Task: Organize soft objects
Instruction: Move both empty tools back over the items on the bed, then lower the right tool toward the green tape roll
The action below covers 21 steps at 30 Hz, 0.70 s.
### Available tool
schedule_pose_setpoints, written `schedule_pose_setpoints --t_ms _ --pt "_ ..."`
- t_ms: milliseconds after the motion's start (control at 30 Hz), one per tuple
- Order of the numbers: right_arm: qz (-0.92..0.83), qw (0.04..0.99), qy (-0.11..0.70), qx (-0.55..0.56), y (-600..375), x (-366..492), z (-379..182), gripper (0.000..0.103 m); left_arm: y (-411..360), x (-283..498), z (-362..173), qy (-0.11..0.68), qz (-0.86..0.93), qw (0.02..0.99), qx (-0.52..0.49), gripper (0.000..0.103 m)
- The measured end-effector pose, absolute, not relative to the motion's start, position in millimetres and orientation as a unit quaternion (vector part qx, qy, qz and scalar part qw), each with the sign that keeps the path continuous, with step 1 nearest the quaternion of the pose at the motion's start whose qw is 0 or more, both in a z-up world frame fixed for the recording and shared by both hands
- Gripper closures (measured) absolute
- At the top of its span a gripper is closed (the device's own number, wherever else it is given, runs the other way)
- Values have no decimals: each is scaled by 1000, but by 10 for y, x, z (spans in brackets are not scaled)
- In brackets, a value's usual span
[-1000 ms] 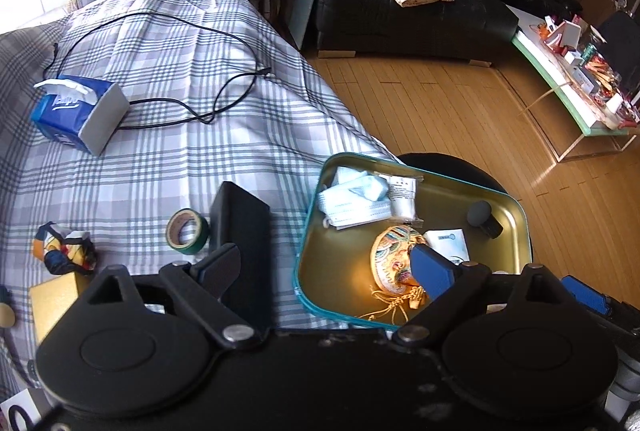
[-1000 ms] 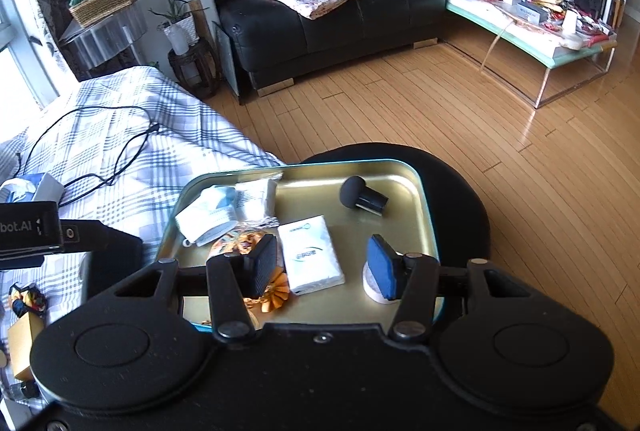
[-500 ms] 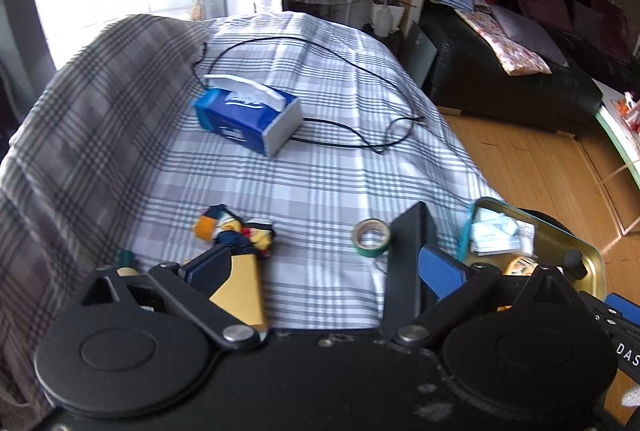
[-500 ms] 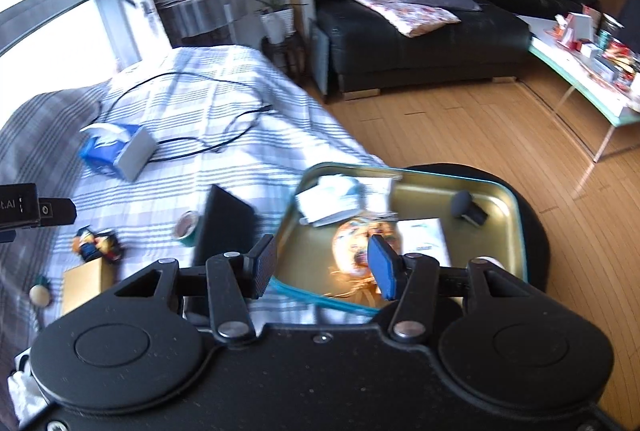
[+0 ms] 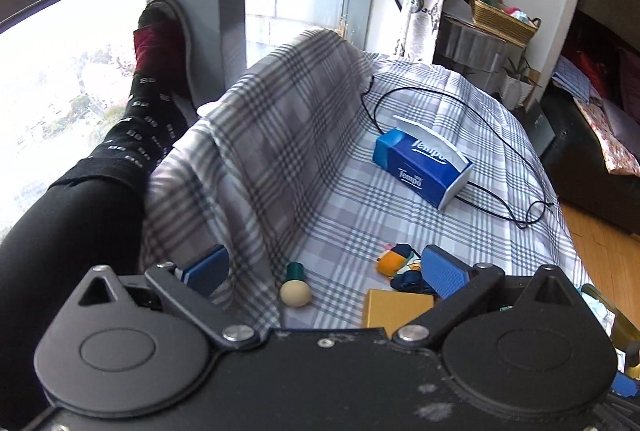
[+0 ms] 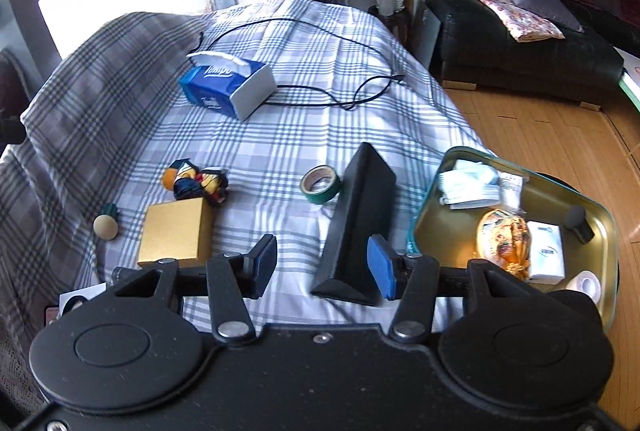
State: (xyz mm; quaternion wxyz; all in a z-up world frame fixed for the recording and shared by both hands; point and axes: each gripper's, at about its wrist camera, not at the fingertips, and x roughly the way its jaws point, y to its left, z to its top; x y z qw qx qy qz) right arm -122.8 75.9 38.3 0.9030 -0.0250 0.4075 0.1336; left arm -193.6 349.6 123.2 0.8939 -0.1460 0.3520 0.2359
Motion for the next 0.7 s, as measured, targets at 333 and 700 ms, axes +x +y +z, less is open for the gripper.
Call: schedule_pose_setpoints --t_ms 333,700 --pt "182 883 429 -62 1330 -1127 202 52 3631 -2095 1322 337 244 898 -143 1" --pt "166 881 435 -79 1551 -728 117 52 3661 -1987 1003 371 221 885 -174 1"
